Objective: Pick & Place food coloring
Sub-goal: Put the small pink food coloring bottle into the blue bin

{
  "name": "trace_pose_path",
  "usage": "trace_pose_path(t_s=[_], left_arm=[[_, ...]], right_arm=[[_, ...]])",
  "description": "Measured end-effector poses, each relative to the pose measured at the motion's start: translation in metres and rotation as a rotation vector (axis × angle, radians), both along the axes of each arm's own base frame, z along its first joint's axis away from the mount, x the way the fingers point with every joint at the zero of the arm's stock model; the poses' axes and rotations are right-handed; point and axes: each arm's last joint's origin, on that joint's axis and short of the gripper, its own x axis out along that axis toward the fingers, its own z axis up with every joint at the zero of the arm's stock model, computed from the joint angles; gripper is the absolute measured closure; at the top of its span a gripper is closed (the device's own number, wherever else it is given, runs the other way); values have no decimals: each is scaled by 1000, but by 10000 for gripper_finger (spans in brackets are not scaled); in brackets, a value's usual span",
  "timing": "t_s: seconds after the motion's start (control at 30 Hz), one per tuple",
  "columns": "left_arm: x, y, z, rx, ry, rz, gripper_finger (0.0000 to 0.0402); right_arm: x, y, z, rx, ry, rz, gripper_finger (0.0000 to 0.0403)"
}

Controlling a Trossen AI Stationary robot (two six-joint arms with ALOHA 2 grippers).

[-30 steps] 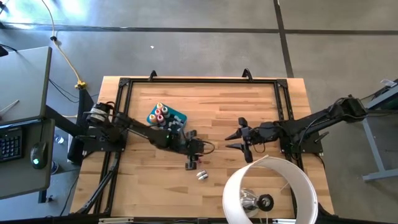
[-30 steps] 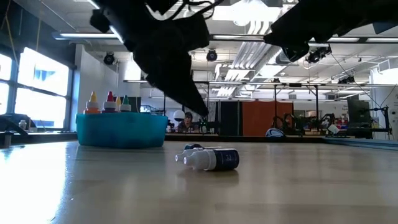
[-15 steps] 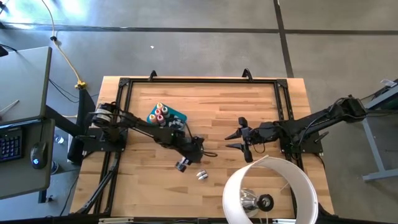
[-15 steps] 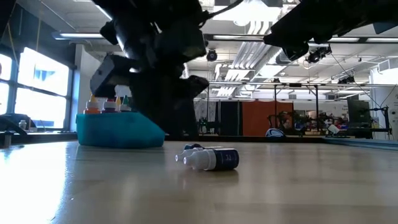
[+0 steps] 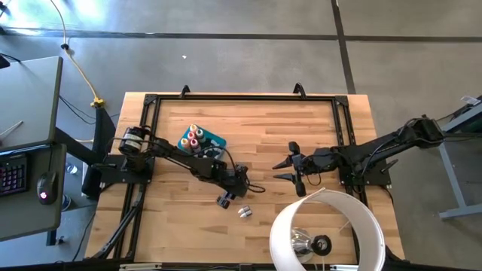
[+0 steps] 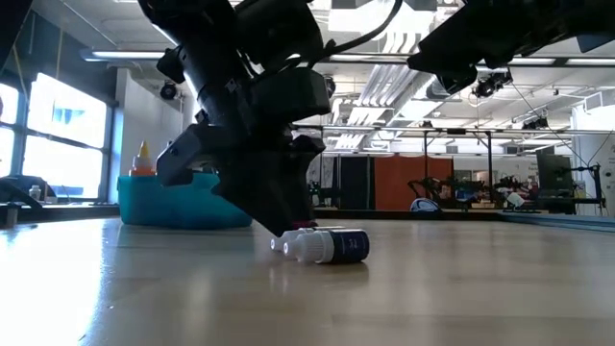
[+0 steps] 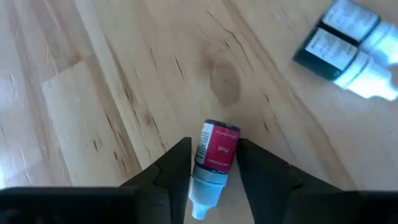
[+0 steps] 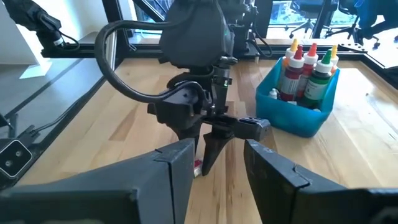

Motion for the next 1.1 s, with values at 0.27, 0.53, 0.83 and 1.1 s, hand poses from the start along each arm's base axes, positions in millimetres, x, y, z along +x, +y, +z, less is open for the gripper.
trace_pose_path(t_s=[0.27,0.53,0.83,1.1], left_arm=[[1,0,1,-65,-7,107,353],[-9,10,52,67,33,420,338],[-43,28,122,353,105,771,332],[-77,66,86,360,376,1071,316]], right_arm=[[0,0,0,1,1,0,269],[0,0,0,1,4,0,269],[0,0,0,1,4,0,269],[0,0,0,2,4,2,269]])
